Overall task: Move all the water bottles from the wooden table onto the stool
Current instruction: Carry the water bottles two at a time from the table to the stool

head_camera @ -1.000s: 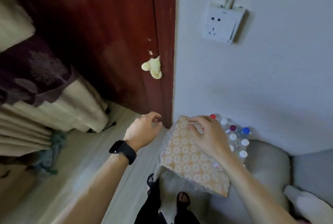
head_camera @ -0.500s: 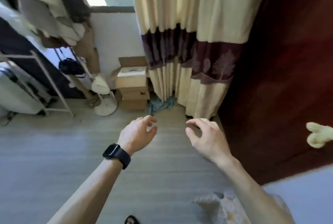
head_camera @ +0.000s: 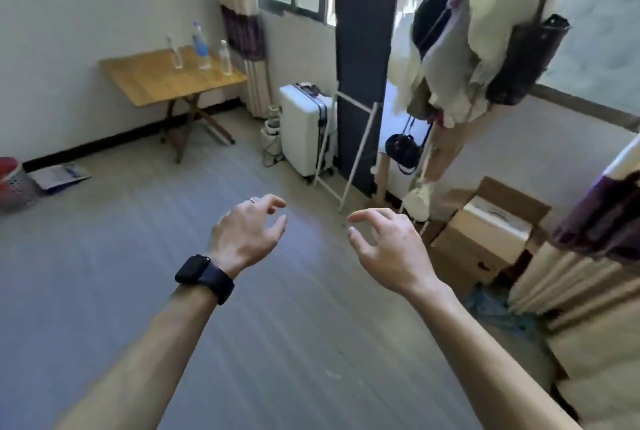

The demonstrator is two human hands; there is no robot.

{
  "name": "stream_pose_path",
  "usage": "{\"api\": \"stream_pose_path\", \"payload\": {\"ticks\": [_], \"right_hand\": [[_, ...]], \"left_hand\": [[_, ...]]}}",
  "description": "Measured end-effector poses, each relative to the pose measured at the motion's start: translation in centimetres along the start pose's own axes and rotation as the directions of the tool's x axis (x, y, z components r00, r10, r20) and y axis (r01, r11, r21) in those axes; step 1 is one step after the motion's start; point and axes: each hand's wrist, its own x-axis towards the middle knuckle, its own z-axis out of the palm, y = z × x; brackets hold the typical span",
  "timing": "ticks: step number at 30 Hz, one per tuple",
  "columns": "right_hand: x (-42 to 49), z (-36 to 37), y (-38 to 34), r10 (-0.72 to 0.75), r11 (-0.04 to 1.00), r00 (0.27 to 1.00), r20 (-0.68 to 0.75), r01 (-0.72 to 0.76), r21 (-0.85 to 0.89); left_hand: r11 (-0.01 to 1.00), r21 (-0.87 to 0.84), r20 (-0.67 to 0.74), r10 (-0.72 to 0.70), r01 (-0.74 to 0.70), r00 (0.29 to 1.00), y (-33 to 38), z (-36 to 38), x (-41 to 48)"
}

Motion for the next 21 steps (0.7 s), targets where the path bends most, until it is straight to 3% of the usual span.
{"api": "stream_pose_path", "payload": {"ticks": [10,21], "right_hand": [[16.6,9.3,-9.1,-0.19,0.978,0.977,0.095,0.18,0.106],[41.9,15.4,-12.3,-0.254,0.955,0.965,0.072,0.238,0.179]], "left_hand": [[0.965,-0.034,-0.147,-0.261,0.259,0.954,-13.8,-7.5,7.5],[0.956,-0.027,-0.26,-0.29,0.293,0.921,-21.3,-11.8,28.9]]}}
